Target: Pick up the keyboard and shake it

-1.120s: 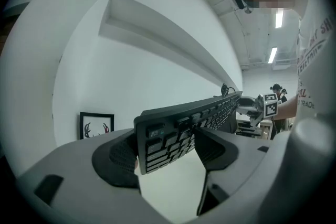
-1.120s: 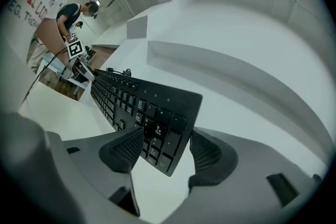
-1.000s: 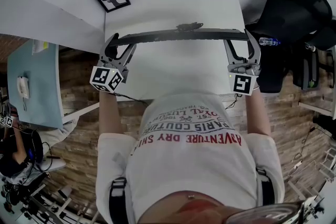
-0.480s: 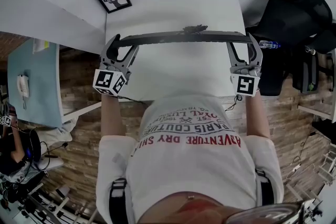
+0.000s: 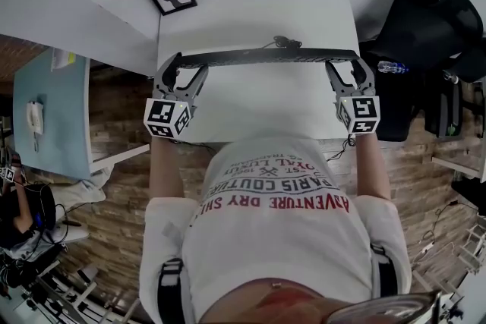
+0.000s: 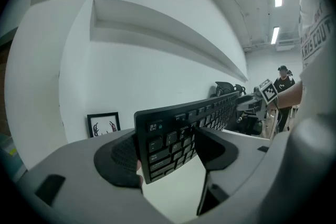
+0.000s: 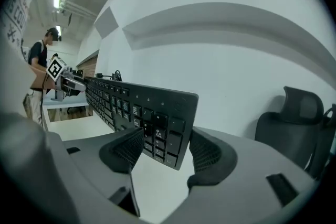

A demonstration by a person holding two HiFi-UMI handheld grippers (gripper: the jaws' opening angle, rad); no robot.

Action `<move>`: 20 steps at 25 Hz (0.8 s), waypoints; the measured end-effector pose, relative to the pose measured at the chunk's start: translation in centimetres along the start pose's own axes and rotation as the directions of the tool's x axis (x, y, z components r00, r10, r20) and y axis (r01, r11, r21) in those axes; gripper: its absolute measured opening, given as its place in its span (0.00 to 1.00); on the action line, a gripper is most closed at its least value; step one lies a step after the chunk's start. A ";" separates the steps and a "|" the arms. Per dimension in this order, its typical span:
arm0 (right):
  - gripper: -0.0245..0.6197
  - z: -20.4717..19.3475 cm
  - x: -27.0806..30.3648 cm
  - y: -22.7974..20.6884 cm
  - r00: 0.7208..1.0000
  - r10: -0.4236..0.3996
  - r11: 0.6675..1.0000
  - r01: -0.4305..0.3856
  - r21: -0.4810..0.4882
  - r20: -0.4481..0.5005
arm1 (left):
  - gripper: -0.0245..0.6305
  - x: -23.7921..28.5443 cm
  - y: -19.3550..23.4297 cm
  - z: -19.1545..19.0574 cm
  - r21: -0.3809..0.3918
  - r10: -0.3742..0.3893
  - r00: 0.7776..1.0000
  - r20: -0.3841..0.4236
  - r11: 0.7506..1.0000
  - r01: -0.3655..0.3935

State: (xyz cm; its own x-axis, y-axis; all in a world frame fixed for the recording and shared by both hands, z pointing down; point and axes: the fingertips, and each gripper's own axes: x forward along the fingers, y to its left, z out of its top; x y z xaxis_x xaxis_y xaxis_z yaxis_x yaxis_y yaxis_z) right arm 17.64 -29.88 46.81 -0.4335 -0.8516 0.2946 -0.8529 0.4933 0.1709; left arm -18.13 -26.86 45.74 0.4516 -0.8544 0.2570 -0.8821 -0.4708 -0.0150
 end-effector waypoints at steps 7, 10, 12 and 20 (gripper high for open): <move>0.48 -2.9 0.8 0.6 0.997 0.018 0.994 -0.010 0.106 -0.079 | 0.53 -0.1 -0.2 -0.5 0.047 0.014 0.999 -0.042 0.999 -0.012; 0.48 -3.1 0.7 1.0 0.996 0.019 0.993 -0.008 0.117 -0.090 | 0.53 -0.4 -0.2 -0.6 0.051 0.015 0.999 -0.046 0.999 -0.013; 0.48 -3.1 0.6 1.3 0.995 0.023 0.993 -0.012 0.120 -0.093 | 0.53 -0.7 -0.2 -0.7 0.052 0.018 0.999 -0.044 0.999 -0.015; 0.48 -3.0 0.8 1.3 0.994 0.017 0.993 -0.005 0.117 -0.109 | 0.53 -0.9 -0.2 -0.9 0.053 0.025 0.999 -0.035 0.998 -0.023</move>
State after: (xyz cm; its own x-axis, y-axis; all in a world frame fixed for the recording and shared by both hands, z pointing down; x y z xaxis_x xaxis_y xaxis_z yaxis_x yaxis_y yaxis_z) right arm 17.09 -29.43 50.10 -0.4141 -0.8185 0.3983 -0.8791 0.4731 0.0584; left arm -18.52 -25.80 46.32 0.4242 -0.8577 0.2906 -0.8841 -0.4617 -0.0719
